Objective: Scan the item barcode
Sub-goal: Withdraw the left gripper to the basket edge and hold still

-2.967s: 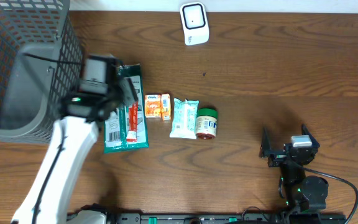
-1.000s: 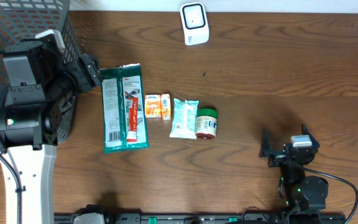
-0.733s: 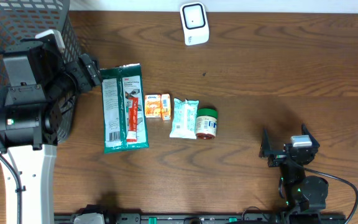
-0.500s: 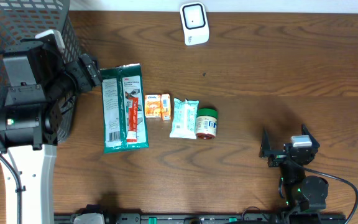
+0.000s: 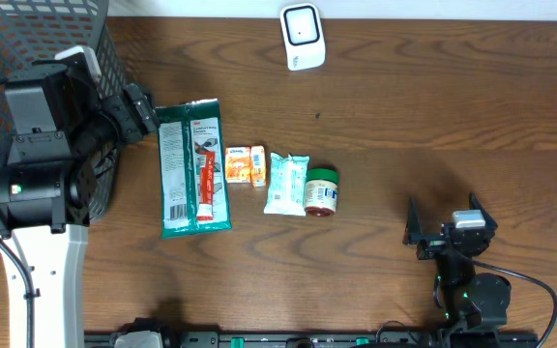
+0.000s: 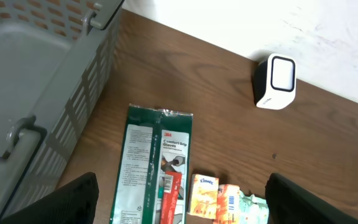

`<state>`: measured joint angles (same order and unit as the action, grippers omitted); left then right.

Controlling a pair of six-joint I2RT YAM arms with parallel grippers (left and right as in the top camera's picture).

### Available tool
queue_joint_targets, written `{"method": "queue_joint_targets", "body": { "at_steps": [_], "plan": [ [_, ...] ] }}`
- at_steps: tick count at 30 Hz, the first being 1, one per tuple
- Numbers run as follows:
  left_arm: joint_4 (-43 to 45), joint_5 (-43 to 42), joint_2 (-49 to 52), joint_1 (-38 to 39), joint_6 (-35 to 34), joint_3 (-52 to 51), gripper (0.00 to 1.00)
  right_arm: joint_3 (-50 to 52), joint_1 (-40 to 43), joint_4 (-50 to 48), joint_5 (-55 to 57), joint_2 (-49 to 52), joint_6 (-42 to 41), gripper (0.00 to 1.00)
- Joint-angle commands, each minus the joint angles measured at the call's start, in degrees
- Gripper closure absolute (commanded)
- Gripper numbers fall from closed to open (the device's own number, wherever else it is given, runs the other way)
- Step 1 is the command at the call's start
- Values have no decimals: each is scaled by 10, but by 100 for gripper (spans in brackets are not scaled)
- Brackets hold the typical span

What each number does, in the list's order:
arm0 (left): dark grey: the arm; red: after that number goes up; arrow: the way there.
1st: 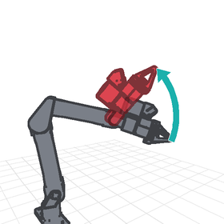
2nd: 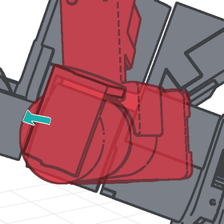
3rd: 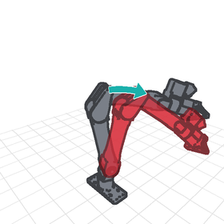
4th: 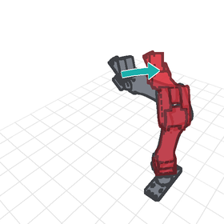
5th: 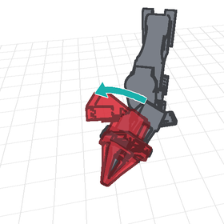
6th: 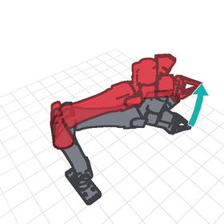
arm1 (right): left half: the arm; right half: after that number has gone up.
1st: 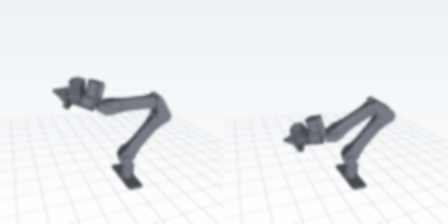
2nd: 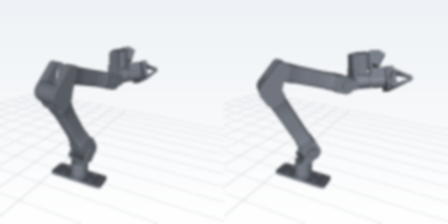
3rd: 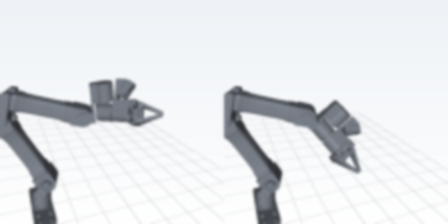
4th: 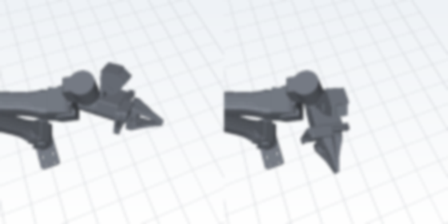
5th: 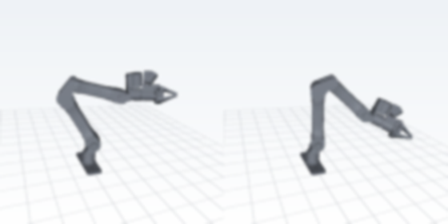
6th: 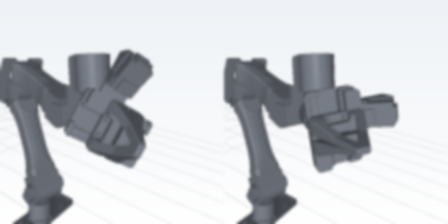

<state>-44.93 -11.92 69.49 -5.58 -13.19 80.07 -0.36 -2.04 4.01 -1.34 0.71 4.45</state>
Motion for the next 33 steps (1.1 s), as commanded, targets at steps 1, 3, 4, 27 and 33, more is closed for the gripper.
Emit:
{"method": "queue_joint_targets", "body": {
  "at_steps": [1,3,4,27,33],
  "plan": [
    [-1,-5,1,-3,7,3,14,0,6,2,-2,-2,3,1],
    [-1,-5,1,-3,7,3,14,0,6,2,-2,-2,3,1],
    [-1,-5,1,-3,7,3,14,0,6,1,-2,-2,3,1],
    [-1,-5,1,-3,7,3,13,0,6,2,-7,89,-160,1],
    [-1,-5,1,-3,7,3,13,0,6,-46,-6,134,-160,1]
  ]
}}
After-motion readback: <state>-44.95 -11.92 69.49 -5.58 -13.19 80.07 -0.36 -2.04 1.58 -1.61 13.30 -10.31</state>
